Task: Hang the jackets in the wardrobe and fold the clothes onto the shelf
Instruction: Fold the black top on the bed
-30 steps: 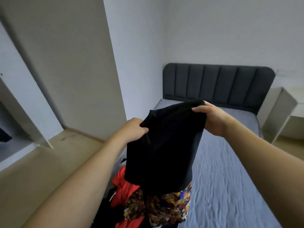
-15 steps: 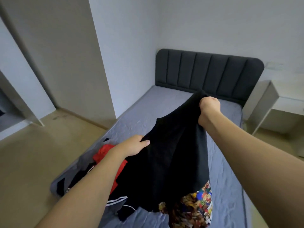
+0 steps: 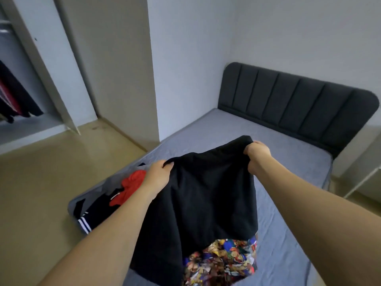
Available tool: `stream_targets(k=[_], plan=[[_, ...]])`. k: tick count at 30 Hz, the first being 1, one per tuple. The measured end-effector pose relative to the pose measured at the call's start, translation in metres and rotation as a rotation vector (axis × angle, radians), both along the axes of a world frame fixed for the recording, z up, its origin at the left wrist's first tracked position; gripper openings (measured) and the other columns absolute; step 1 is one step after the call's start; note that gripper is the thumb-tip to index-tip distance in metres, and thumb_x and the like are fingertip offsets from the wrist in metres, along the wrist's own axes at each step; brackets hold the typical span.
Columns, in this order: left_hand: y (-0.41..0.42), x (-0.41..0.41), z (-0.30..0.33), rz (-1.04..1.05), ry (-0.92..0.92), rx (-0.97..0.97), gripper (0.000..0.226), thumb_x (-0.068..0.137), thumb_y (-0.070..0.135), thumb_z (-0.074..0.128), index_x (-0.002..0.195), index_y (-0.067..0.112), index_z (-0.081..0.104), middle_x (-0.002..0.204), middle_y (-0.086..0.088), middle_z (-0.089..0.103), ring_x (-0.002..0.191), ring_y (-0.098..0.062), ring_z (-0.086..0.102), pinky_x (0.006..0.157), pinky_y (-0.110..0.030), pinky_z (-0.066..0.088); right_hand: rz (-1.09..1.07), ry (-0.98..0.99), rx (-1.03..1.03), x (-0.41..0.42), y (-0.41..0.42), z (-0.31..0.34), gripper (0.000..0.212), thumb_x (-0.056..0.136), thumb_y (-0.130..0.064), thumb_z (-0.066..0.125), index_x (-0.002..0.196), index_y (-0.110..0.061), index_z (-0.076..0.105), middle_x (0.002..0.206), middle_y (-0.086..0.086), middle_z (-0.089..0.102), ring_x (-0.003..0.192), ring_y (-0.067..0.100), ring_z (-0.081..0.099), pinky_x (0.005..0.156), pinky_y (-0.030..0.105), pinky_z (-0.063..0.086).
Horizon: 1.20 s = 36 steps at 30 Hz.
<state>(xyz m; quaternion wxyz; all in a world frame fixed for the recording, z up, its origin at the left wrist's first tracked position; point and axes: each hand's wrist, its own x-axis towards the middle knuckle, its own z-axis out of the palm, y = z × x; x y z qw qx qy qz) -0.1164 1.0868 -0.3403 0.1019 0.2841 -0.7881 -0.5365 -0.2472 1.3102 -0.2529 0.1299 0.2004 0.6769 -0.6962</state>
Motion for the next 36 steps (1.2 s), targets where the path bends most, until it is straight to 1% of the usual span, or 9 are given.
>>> stream_targets(k=[3, 6, 9, 14, 18, 22, 25, 29, 36], plan=[[-0.036, -0.006, 0.031, 0.086, 0.103, -0.081, 0.023, 0.096, 0.036, 0.053, 0.094, 0.022, 0.071, 0.090, -0.001, 0.073, 0.092, -0.026, 0.067, 0.089, -0.045, 0.053, 0.099, 0.094, -0.131, -0.017, -0.043, 0.017, 0.038, 0.094, 0.003, 0.037, 0.125, -0.003, 0.057, 0.101, 0.011, 0.061, 0.081, 0.020, 0.056, 0.095, 0.032, 0.046], [-0.048, -0.006, 0.072, 0.126, 0.178, -0.183, 0.023, 0.092, 0.042, 0.054, 0.088, 0.026, 0.071, 0.083, 0.004, 0.072, 0.087, -0.022, 0.067, 0.085, -0.040, 0.053, 0.085, 0.002, -0.288, -0.034, -0.060, 0.044, 0.024, 0.093, -0.006, 0.041, 0.092, -0.009, 0.065, 0.087, 0.005, 0.062, 0.088, 0.024, 0.058, 0.099, 0.042, 0.049], [-0.028, 0.001, 0.104, 0.035, 0.163, -0.244, 0.022, 0.092, 0.046, 0.054, 0.084, 0.035, 0.070, 0.077, 0.013, 0.072, 0.081, -0.011, 0.068, 0.075, -0.032, 0.054, 0.079, 0.030, -0.373, -0.049, -0.051, 0.062, 0.026, 0.094, -0.010, 0.043, 0.107, -0.009, 0.066, 0.084, 0.002, 0.065, 0.085, 0.021, 0.063, 0.096, 0.039, 0.051], [0.063, 0.014, 0.090, -0.189, 0.072, -0.277, 0.020, 0.099, 0.027, 0.054, 0.090, 0.027, 0.072, 0.079, 0.015, 0.070, 0.073, -0.003, 0.062, 0.073, -0.034, 0.049, 0.063, -0.029, -0.490, -0.069, 0.021, 0.034, 0.036, 0.100, -0.014, 0.035, 0.132, -0.008, 0.051, 0.125, 0.005, 0.062, 0.113, 0.023, 0.057, 0.101, 0.037, 0.046], [0.161, 0.013, 0.000, -0.391, -0.149, -0.375, 0.031, 0.100, 0.021, 0.051, 0.123, 0.035, 0.065, 0.115, 0.018, 0.066, 0.105, -0.004, 0.060, 0.090, -0.014, 0.043, 0.136, -0.071, -0.319, -0.078, 0.113, -0.059, 0.036, 0.100, -0.011, 0.030, 0.130, -0.007, 0.050, 0.118, 0.009, 0.062, 0.106, 0.028, 0.059, 0.075, 0.034, 0.051], [0.282, 0.013, -0.184, -0.547, -0.455, -0.356, 0.040, 0.101, 0.022, 0.043, 0.138, 0.034, 0.053, 0.139, 0.004, 0.056, 0.122, -0.017, 0.054, 0.104, -0.028, 0.041, 0.216, -0.248, 0.042, -0.069, 0.212, -0.226, 0.043, 0.101, -0.014, 0.033, 0.142, -0.006, 0.039, 0.144, 0.010, 0.044, 0.132, 0.028, 0.044, 0.105, 0.044, 0.035], [0.370, 0.041, -0.327, -0.701, -0.830, -0.232, 0.052, 0.100, 0.021, 0.036, 0.150, 0.036, 0.033, 0.155, 0.000, 0.037, 0.136, -0.022, 0.042, 0.111, -0.033, 0.035, 0.350, -0.503, 0.238, -0.042, 0.274, -0.349, 0.022, 0.101, -0.013, 0.037, 0.106, 0.001, 0.053, 0.109, 0.016, 0.052, 0.101, 0.028, 0.050, 0.111, 0.050, 0.030], [0.419, 0.067, -0.452, -0.886, -1.119, -0.087, 0.055, 0.095, 0.011, 0.031, 0.147, 0.025, 0.040, 0.155, -0.003, 0.035, 0.135, -0.027, 0.040, 0.108, -0.035, 0.035, 0.502, -0.597, 0.356, -0.003, 0.306, -0.475, 0.022, 0.099, -0.009, 0.038, 0.079, -0.006, 0.046, 0.083, 0.013, 0.049, 0.072, 0.027, 0.048, 0.066, 0.035, 0.045], [0.355, 0.087, -0.512, -0.386, -1.069, 0.026, 0.045, 0.097, 0.017, 0.035, 0.140, 0.025, 0.045, 0.144, -0.002, 0.046, 0.126, -0.023, 0.048, 0.108, -0.039, 0.038, 0.816, -0.529, 0.534, 0.041, 0.290, -0.571, 0.043, 0.096, -0.011, 0.048, 0.138, -0.002, 0.042, 0.107, 0.012, 0.051, 0.101, 0.030, 0.053, 0.084, 0.034, 0.039]])
